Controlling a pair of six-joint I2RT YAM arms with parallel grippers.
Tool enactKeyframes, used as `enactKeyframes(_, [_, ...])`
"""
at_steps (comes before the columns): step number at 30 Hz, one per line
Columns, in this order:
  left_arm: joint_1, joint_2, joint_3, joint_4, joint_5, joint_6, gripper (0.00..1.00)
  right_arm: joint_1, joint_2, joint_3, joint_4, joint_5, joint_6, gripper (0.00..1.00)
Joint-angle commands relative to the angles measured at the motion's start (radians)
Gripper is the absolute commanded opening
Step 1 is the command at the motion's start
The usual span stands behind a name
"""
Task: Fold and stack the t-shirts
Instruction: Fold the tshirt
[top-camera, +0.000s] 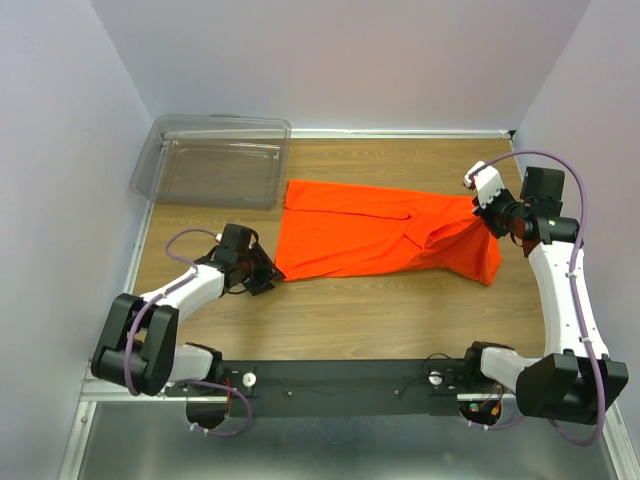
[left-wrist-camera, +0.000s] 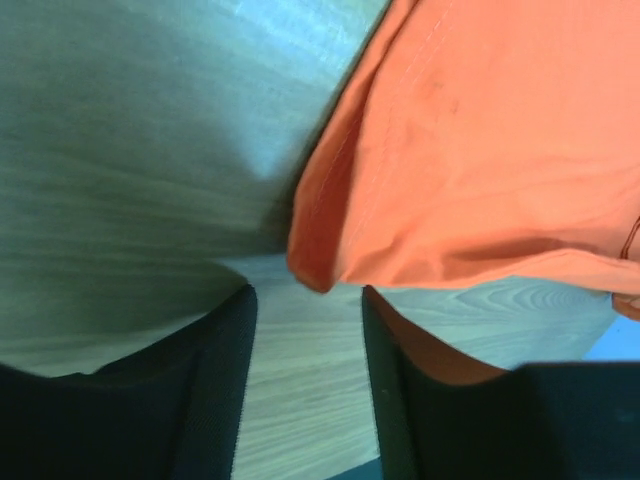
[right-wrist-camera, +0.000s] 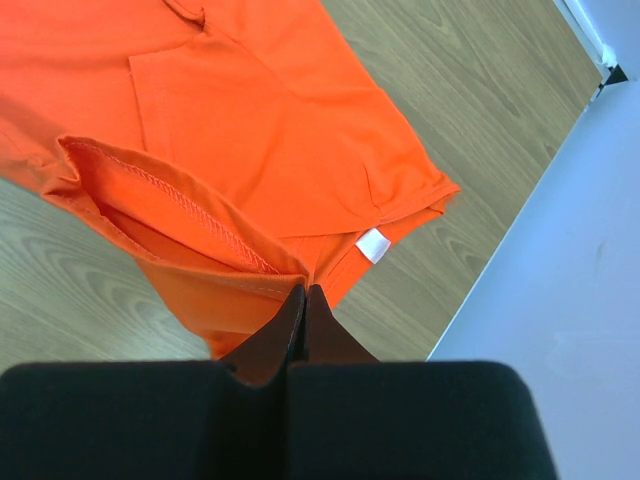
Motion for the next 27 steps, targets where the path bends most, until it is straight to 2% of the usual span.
enactKeyframes(1, [0.006, 0.06, 0.014, 0.043, -0.037, -0.006, 0.52, -0.007, 0.001, 0.01, 0.025, -0.01, -0.012, 0.0])
enactKeyframes(4, [0.007, 0.074, 0.03, 0.048, -0.059, -0.007, 0.51, -0.007, 0.001, 0.007, 0.025, -0.007, -0.015, 0.01])
enactKeyframes(5, [0.006, 0.082, 0.034, 0.048, -0.062, -0.007, 0.48, -0.007, 0.001, 0.006, 0.025, -0.005, -0.017, 0.01])
enactKeyframes(6, [0.006, 0.085, 0.038, 0.048, -0.06, -0.007, 0.41, -0.007, 0.001, 0.004, 0.025, -0.003, -0.017, 0.01])
enactKeyframes(11, [0.006, 0.096, 0.04, 0.042, -0.059, -0.001, 0.31, -0.008, 0.0, 0.007, 0.024, 0.006, -0.018, 0.01])
enactKeyframes(15, [0.01, 0.085, 0.041, 0.037, -0.051, 0.008, 0.13, -0.013, 0.001, 0.015, 0.025, 0.004, -0.018, 0.01])
enactKeyframes(18, [0.01, 0.067, 0.046, 0.032, -0.027, 0.005, 0.07, -0.016, 0.003, 0.019, 0.025, 0.004, -0.015, 0.01])
enactKeyframes(27, [0.027, 0.073, 0.097, 0.008, 0.038, 0.011, 0.06, -0.017, 0.018, 0.059, 0.025, -0.019, 0.005, 0.01])
